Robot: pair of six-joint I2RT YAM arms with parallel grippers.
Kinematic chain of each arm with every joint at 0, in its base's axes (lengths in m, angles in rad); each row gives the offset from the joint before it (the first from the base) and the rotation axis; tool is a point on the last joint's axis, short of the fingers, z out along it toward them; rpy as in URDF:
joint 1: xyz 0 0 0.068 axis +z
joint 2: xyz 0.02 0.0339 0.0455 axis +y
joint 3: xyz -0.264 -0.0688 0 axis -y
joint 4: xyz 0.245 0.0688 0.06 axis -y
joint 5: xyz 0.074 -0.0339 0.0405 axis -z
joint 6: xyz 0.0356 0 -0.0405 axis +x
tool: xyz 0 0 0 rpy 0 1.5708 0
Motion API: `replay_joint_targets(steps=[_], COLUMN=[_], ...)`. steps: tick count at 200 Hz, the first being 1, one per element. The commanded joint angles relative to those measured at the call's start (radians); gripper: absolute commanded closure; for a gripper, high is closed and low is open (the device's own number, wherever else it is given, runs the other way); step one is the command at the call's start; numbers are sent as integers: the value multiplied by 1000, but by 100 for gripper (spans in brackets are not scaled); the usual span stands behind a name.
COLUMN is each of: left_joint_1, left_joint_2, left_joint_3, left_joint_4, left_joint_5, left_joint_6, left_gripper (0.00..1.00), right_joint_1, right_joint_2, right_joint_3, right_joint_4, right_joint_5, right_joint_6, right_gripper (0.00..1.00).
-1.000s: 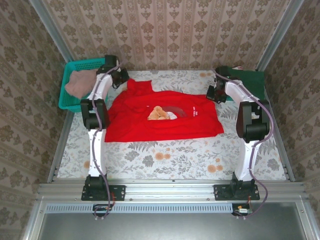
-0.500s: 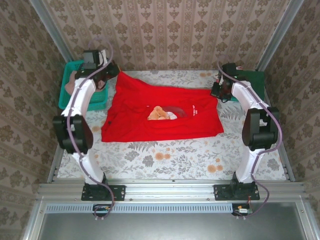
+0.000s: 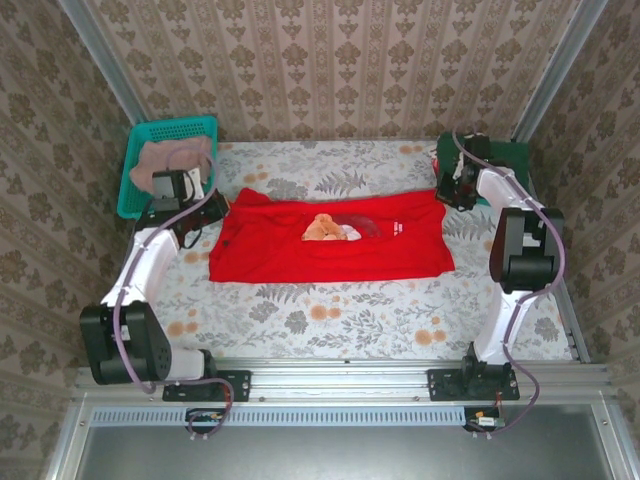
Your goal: Fold and stack the t-shirts
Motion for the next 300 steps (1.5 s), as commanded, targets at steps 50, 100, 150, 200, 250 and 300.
replay_joint_targets(steps=[50,100,150,200,250,300], left_joint_1=[0,-13,-2,4,4,10], left_joint_2=[-187,-256,-287,-285,-264,-252], left_joint_3=[-168,-304,-348,-345,-343,-340], left_joint_4=[10,15,-34,-18,-15,-17], left_joint_5=[16,-9,-52,-50,-44,-46], left_joint_6=[13,-11,-25,-26,-24,-20], left_gripper=[100,100,100,100,100,100], right_joint_1=[32,118,171,166,165,161], right_joint_2=[-177,-174,123,306,389,386], right_joint_3=[-114,-135,192,377,433,403], right_joint_4=[-46,7,-179,-287,-315,-288], right_joint_5=[117,69,236,354,215,196], right_joint_6=[49,72,11,-43,-30,0], right_gripper=[69,54,53,46,46,72])
